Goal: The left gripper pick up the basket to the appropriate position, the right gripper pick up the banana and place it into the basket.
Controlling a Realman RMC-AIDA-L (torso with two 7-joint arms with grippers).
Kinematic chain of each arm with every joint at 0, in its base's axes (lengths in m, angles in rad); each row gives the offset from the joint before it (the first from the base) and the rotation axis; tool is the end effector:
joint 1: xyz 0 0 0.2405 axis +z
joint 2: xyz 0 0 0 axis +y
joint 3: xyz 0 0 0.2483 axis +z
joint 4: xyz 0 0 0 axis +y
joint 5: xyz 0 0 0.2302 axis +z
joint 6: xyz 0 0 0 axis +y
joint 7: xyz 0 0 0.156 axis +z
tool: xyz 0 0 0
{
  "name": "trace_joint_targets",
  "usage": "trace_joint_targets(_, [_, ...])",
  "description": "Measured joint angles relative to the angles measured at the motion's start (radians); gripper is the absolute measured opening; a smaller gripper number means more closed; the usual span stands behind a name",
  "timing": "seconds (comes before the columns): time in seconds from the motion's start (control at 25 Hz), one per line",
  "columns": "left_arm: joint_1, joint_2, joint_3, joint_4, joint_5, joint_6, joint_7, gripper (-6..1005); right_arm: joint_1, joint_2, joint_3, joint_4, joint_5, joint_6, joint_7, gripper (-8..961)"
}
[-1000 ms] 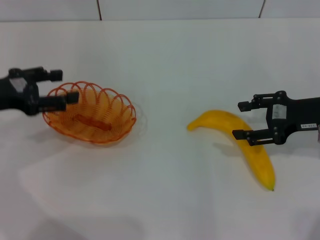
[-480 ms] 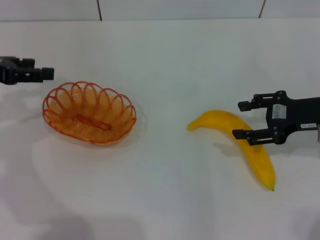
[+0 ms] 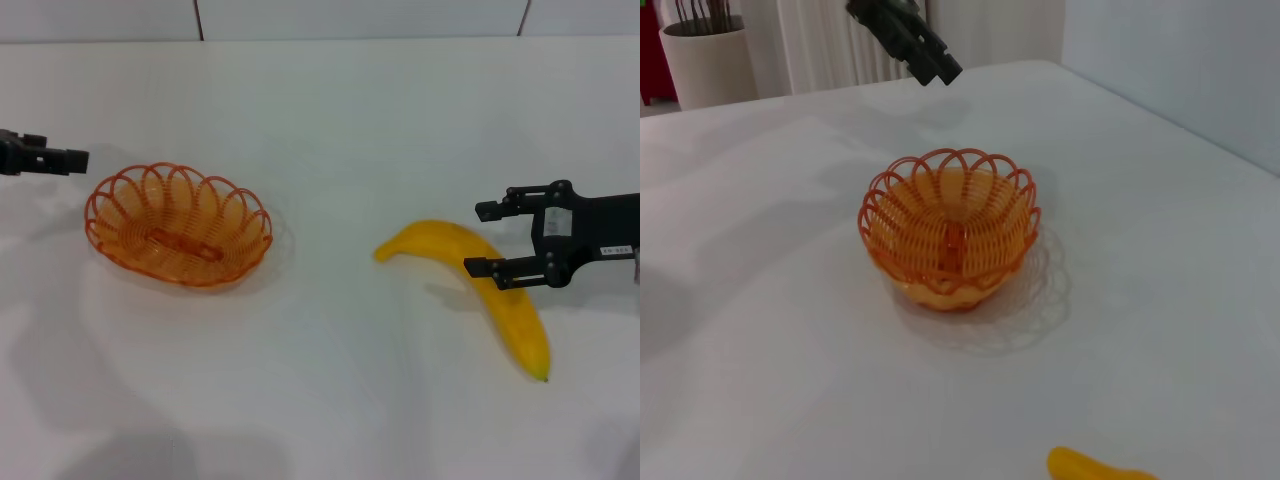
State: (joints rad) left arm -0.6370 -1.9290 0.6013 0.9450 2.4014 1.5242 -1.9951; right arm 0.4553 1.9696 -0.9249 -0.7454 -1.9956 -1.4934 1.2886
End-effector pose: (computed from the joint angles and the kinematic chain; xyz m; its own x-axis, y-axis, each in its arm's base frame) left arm -0.2805 0.4034 0.1129 0.7042 0.6496 0.2864 0.7061 -0.5990 -0.3777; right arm 0.2953 0.3438 0.0188 0.9441 -0.2147 -0.2502 -0.2759 -0.9299 -0.2431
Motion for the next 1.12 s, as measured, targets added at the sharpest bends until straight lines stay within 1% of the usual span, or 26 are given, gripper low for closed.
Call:
trace_joint_targets(0.16, [-0.001,0.001,0.001,0.0,0.023,-0.018,-0.007,797,0.003,0.0,0.0,0.004,0.0,0.001,0.0,758])
trace_joint_targets(0.24, [-0.005,-0.003,0.005,-0.006,0.043,-0.032,-0.007,797,0.004,0.001,0.0,0.005,0.0,0.002,0.0,758])
trace_joint_targets(0.44, [-0.016,-0.027,0.012,-0.013,0.091,-0.073,-0.006,797,0.005,0.002,0.0,0.006,0.0,0.002,0.0,758])
trace_joint_targets(0.48, [-0.019,-0.034,0.012,-0.017,0.099,-0.085,-0.003,797,0.005,0.002,0.0,0.006,0.0,0.002,0.0,758])
trace_joint_targets(0.6, [-0.03,-0.046,0.015,-0.04,0.107,-0.115,0.006,797,0.005,0.002,0.0,0.007,0.0,0.002,0.0,758])
trace_joint_targets(1.0, [-0.082,-0.051,0.039,-0.169,0.142,-0.217,0.029,798,0.006,0.002,0.0,0.009,0.0,0.002,0.0,758])
trace_joint_targets(1.12, [-0.089,-0.053,0.039,-0.19,0.155,-0.242,0.031,797,0.006,0.002,0.0,0.009,0.0,0.002,0.0,758])
